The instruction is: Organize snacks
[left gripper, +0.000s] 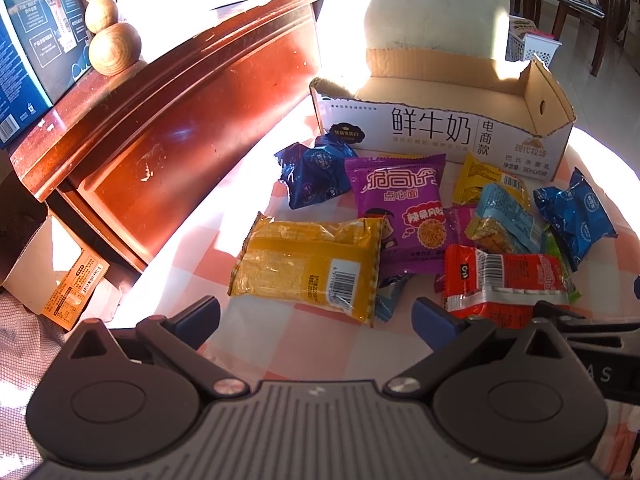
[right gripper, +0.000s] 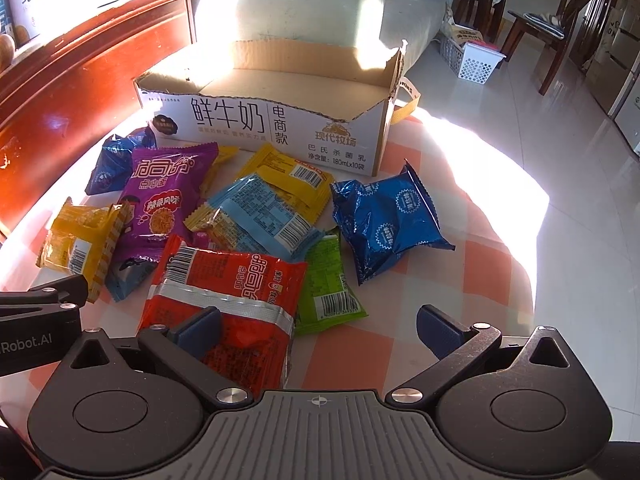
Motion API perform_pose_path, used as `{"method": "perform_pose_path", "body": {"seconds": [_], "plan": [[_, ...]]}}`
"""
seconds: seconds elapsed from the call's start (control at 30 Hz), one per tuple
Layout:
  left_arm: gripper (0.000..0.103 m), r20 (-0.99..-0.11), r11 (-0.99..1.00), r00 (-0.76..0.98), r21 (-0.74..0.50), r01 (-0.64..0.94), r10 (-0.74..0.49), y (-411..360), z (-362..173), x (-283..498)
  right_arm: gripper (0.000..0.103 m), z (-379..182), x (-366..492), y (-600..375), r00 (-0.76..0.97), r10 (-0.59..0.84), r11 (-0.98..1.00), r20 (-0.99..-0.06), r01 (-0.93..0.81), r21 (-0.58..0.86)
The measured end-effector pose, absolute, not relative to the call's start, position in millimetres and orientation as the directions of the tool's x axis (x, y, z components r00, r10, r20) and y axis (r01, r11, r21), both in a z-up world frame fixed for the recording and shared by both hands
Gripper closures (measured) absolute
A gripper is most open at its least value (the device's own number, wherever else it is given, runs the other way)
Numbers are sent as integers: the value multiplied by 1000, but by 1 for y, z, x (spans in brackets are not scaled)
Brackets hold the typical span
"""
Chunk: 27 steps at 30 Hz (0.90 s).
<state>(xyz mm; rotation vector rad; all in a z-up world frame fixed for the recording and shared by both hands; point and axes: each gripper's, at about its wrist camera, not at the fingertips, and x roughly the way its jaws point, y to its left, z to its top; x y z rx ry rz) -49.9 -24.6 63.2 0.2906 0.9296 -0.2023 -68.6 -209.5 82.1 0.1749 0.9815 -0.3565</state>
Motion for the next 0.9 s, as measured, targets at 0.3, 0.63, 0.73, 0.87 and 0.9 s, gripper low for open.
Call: {"method": "perform_pose_path", "body": {"seconds": [0.3, 0.63, 0.73, 0.87, 0.9], "plan": [[3, -812, 942, 581, 148, 303, -59, -25, 64, -50, 0, 83, -69, -210, 507, -215, 929, -835, 370, -14], [2, -815, 940, 574, 127, 318, -84, -25, 65, -52, 0, 82, -72, -212, 523, -200, 936, -829, 351, -4], [3, -815, 939, 573, 129, 319, -83, -25, 65, -53, 0, 82, -73, -212, 524, -200, 938, -828, 347, -7], [2, -816, 939, 572, 130, 318, -81, -25, 65, -53, 0, 81, -73, -212, 522, -201, 937, -829, 349, -7], [3, -817, 939, 571, 129, 320, -82, -25, 65, -53, 0, 81, -73, -213, 521, -200, 937, -830, 349, -7]]}}
